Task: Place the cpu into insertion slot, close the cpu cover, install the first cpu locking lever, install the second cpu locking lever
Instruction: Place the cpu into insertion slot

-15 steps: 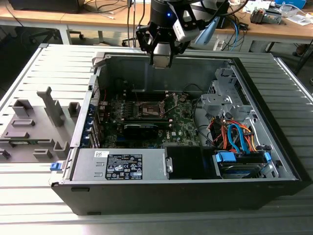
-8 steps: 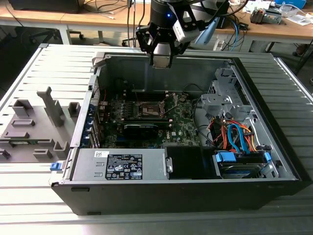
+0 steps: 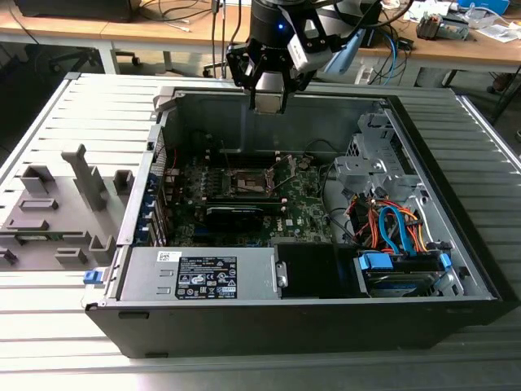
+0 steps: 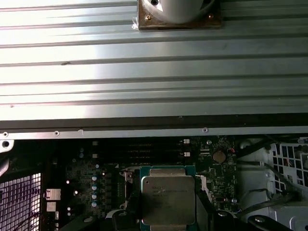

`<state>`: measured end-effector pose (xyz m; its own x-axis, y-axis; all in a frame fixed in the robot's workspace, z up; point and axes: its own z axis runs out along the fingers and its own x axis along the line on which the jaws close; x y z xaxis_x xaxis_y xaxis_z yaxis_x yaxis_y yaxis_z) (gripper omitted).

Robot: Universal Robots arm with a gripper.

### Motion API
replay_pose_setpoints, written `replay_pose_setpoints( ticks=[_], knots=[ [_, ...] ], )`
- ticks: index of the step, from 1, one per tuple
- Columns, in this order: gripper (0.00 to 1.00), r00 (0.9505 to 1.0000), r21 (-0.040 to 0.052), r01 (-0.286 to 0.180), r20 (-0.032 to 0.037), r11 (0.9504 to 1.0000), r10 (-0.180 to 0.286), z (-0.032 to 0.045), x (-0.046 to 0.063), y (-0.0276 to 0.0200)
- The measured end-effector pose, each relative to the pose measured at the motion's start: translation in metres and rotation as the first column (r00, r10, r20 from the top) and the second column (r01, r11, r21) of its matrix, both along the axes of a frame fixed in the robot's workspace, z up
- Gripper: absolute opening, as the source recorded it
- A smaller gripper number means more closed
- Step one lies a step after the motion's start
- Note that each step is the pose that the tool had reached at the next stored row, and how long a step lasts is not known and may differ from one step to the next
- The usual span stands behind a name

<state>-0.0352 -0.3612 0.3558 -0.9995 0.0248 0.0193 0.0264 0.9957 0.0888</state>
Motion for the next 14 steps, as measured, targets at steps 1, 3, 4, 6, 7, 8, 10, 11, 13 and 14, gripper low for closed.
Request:
replay_pose_setpoints(
  ticks=[1,3,4,6,7,8,10,11,13,14],
  knots=[
    [0.54,1.0,0.0,0.0,0.0,1.0,0.0,-0.0001,0.0,0.0],
    [0.54,1.0,0.0,0.0,0.0,1.0,0.0,-0.0007,0.0,0.0],
    [0.54,1.0,0.0,0.0,0.0,1.0,0.0,-0.0009,0.0,0.0],
    [0.54,1.0,0.0,0.0,0.0,1.0,0.0,-0.0014,0.0,-0.0001],
    [0.54,1.0,0.0,0.0,0.0,1.0,0.0,-0.0015,0.0,-0.0001],
    [0.54,1.0,0.0,0.0,0.0,1.0,0.0,-0.0017,0.0,-0.0001],
    [0.54,1.0,0.0,0.0,0.0,1.0,0.0,-0.0021,0.0,-0.0001],
    [0.54,1.0,0.0,0.0,0.0,1.0,0.0,-0.0023,0.0,-0.0001],
    [0.54,1.0,0.0,0.0,0.0,1.0,0.0,-0.0026,0.0,-0.0002],
    [0.54,1.0,0.0,0.0,0.0,1.0,0.0,-0.0027,0.0,-0.0002]
  ],
)
